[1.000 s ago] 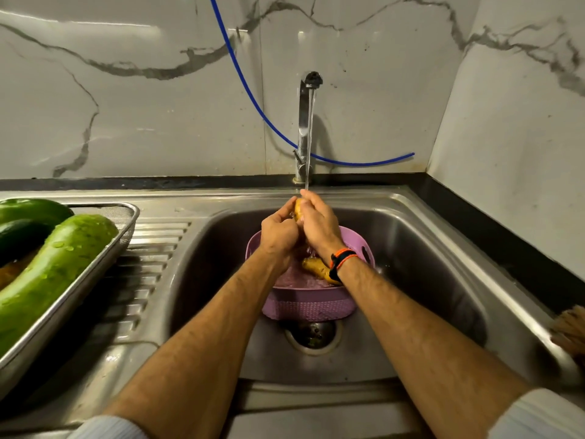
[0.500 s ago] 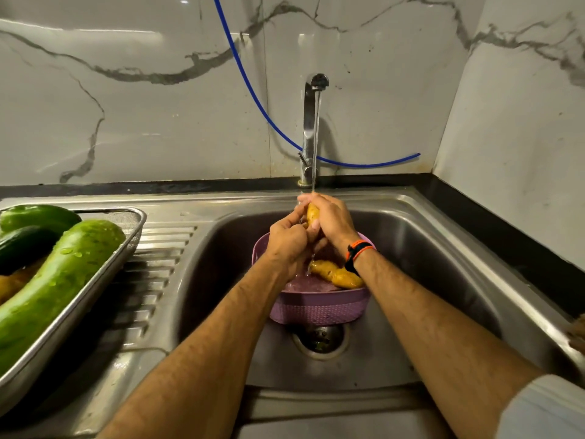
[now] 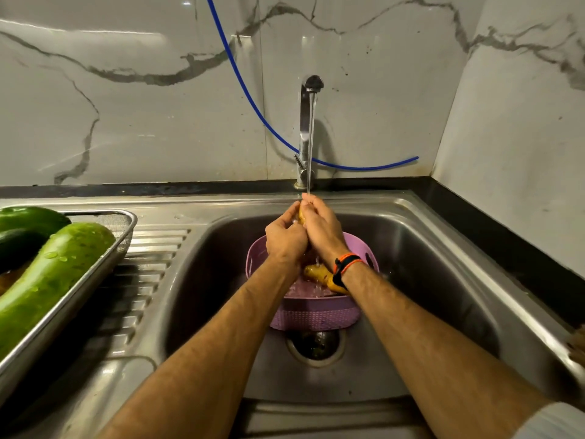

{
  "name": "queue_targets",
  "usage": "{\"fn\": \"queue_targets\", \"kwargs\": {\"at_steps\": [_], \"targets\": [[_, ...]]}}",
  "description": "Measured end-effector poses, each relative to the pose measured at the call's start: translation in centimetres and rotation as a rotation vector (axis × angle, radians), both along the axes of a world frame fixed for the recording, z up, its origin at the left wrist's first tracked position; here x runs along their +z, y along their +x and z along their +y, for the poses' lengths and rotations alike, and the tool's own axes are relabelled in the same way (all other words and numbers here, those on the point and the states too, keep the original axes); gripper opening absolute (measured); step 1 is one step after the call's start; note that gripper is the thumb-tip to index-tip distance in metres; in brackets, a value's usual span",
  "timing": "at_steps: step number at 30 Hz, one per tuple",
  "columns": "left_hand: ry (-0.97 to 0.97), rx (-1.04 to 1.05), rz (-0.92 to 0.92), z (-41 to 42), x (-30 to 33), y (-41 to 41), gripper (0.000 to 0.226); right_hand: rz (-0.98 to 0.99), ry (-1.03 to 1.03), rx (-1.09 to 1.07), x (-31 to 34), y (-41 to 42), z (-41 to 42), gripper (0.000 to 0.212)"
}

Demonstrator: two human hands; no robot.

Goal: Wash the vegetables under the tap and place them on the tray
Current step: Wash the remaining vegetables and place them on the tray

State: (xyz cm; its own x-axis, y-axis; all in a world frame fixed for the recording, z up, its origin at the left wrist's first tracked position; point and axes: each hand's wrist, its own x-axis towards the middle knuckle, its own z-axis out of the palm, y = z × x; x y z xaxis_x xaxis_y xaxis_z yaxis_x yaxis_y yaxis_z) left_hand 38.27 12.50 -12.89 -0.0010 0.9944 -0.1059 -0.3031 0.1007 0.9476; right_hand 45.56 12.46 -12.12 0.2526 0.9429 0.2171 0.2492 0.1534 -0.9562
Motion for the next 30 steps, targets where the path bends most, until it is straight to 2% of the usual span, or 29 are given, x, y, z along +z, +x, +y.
{"fn": "queue_targets", "kwargs": {"at_steps": [3, 5, 8, 11, 18, 21, 24, 30], "targets": [[0.037, -0.043, 0.107, 0.5, -0.9, -0.4, 0.054, -0.002, -0.093, -0.014, 0.7, 0.3, 0.5, 0.026], [0.051, -0.037, 0.144, 0.2, -0.7, -0.4, 0.054, 0.022, -0.159, 0.020, 0.8, 0.6, 0.7, 0.026], [0.100, 0.082, 0.252, -0.8, 0.2, -0.3, 0.046, 0.047, -0.161, 0.082, 0.3, 0.6, 0.7, 0.038], [0.156, 0.141, 0.409, -1.0, 0.5, -0.9, 0.045, -0.016, -0.147, 0.023, 0.3, 0.4, 0.4, 0.054], [0.039, -0.140, 0.025, -0.9, 1.3, -1.7, 0.030, 0.105, -0.082, -0.049, 0.6, 1.0, 0.2, 0.040], [0.010, -0.104, -0.033, -0.8, 1.3, -1.5, 0.030, 0.087, -0.074, -0.040, 0.3, 0.7, 0.3, 0.034], [0.024, -0.044, -0.020, -0.7, 0.9, -1.2, 0.035, -0.010, -0.041, -0.030, 0.4, 0.0, 0.1, 0.035], [0.014, -0.091, -0.094, -0.5, 0.6, -0.7, 0.045, -0.071, 0.034, -0.089, 0.5, 0.4, -0.4, 0.037]]}}
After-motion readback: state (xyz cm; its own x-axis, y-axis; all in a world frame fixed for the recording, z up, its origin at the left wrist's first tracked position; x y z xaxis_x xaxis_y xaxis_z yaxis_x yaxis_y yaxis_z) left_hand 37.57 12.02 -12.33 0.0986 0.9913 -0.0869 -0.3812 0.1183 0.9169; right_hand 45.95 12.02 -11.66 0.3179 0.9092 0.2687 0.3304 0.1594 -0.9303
